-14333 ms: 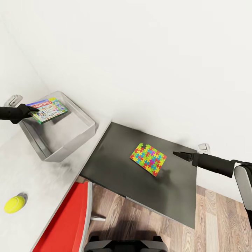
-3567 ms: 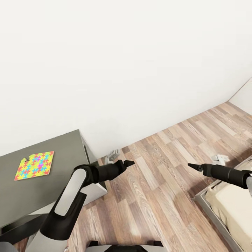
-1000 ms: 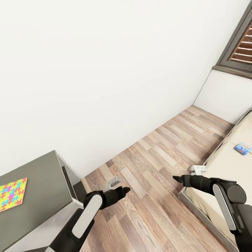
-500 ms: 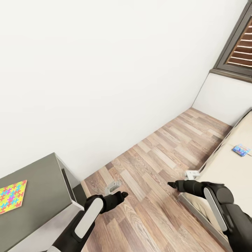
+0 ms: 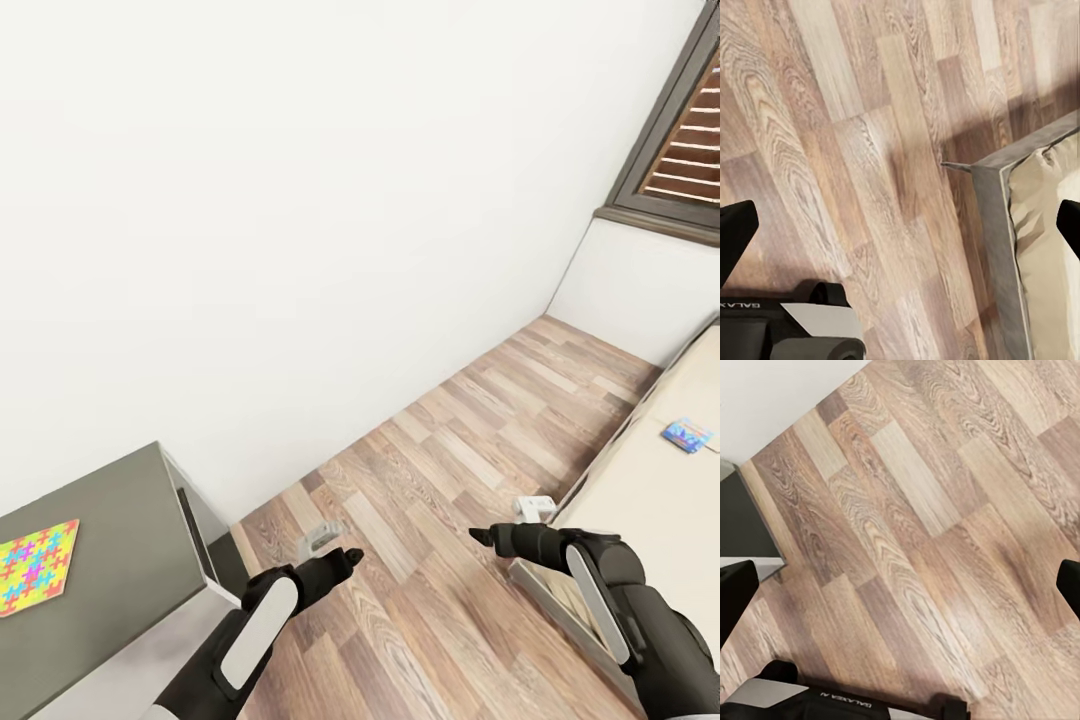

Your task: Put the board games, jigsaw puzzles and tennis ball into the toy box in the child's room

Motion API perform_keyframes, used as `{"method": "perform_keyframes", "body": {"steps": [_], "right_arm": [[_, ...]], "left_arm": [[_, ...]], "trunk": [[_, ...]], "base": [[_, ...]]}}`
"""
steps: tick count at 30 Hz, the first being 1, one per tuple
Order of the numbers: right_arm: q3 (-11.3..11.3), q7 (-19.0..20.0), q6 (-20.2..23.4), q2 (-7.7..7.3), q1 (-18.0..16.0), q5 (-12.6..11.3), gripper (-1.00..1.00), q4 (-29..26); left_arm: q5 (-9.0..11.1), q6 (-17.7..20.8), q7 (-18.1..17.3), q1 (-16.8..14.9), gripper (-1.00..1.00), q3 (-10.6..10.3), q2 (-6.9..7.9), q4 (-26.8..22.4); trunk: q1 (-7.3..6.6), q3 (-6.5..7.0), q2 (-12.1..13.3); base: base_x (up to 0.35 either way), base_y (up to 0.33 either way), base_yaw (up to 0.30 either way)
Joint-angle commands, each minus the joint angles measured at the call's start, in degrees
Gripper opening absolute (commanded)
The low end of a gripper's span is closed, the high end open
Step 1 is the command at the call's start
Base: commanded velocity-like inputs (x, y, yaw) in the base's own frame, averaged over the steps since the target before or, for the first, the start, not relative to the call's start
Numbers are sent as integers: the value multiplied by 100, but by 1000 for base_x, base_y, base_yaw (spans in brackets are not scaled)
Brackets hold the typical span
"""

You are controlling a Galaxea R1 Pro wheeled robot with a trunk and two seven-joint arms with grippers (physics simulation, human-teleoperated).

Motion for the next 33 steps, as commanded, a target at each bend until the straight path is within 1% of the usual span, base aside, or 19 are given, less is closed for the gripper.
{"method": "perform_keyframes", "body": {"steps": [1,3,8,13,18,24,33], "right_arm": [[-11,20,21,1,0,-14,100,-12],[-18,26,7,4,15,-18,100,-65],[-15,18,-8,10,32,-21,100,-199],[8,7,1,13,40,-16,100,-251],[7,1,56,15,47,-18,100,-360],[-11,-1,250,21,68,-24,100,-633],[-17,-2,331,21,78,-25,100,-732]], "left_arm": [[14,-25,9,-4,100,-8,-1,15],[-51,-69,-67,-1,100,-6,-1,69],[-118,-117,-227,18,100,13,0,228],[-138,-189,-337,33,100,20,1,352],[-148,-389,-423,45,100,6,-1,446],[-147,-548,-474,54,100,-10,-6,518],[-156,-591,-488,56,100,-19,-27,572]], "trunk": [[4,0,-10],[4,18,-10],[4,65,-10],[4,111,-10],[4,158,-10],[4,209,-10],[4,280,-10]], "base": [[0,0,0],[0,0,0],[0,0,0],[0,0,-2],[0,0,-51],[0,0,-138],[0,0,-189]]}}
